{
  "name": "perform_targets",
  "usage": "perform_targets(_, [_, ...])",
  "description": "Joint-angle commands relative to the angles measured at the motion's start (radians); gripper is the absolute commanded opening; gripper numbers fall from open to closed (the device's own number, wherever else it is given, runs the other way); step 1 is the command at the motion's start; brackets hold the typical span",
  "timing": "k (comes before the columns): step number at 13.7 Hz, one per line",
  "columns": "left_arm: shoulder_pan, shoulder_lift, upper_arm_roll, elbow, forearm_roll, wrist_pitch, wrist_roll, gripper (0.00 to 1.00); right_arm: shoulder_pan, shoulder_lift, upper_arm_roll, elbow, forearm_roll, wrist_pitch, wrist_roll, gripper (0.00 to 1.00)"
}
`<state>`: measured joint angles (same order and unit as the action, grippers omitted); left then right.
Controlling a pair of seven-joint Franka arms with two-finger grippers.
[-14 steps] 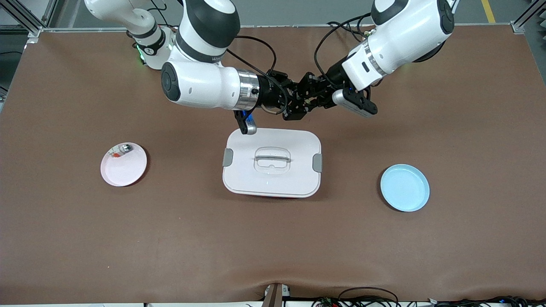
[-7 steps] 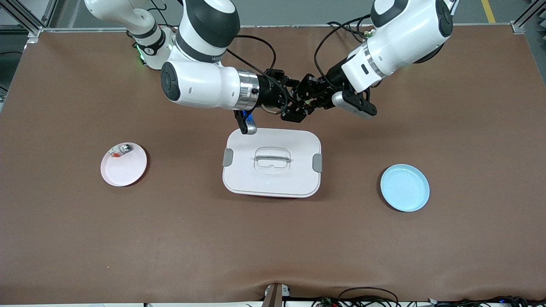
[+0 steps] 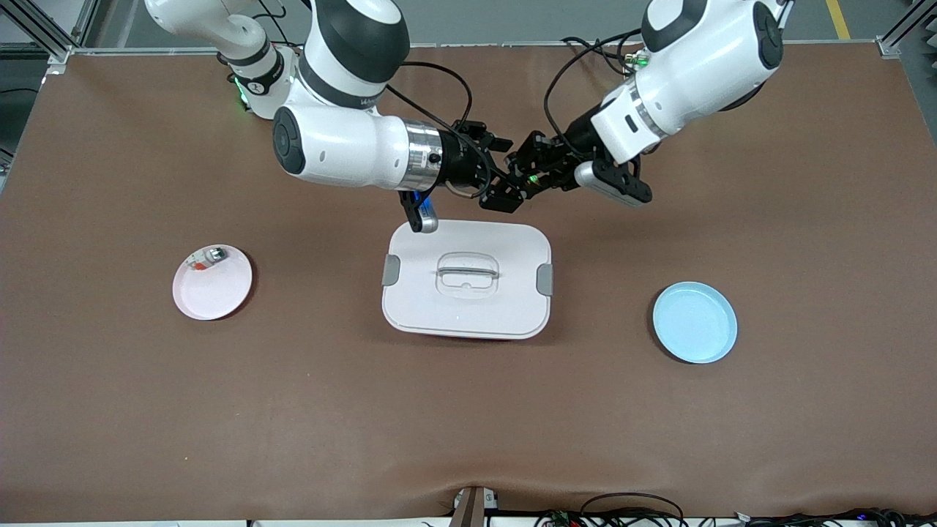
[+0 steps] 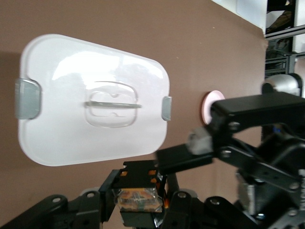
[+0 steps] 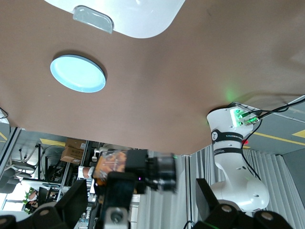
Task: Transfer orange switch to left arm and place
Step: 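Open the right gripper and withdraw while the left gripper carries switch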
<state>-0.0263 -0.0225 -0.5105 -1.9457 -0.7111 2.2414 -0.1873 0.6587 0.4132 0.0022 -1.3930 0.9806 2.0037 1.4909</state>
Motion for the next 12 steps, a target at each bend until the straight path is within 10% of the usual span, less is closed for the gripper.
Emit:
perform_targets(1, [0.06,-0.007,-0.002,0.005,0.059,-0.063,0.023,0.0,-0.016,-0.005,-0.004,0.014,-0.008,-0.017,-0.003,1.0])
perform_targets(8, [0.118,0.03,0.0,0.007,0.309,-0.069,0.02,0.0,-0.057,-0.054,-0.007,-0.007,-0.167,-0.2,-0.121,1.0])
perform_targets(12, [0.132,0.088,0.003,0.036,0.489,-0.071,0.096,0.0,-0.103,-0.187,-0.007,-0.196,-0.207,-0.203,-0.32,1.0])
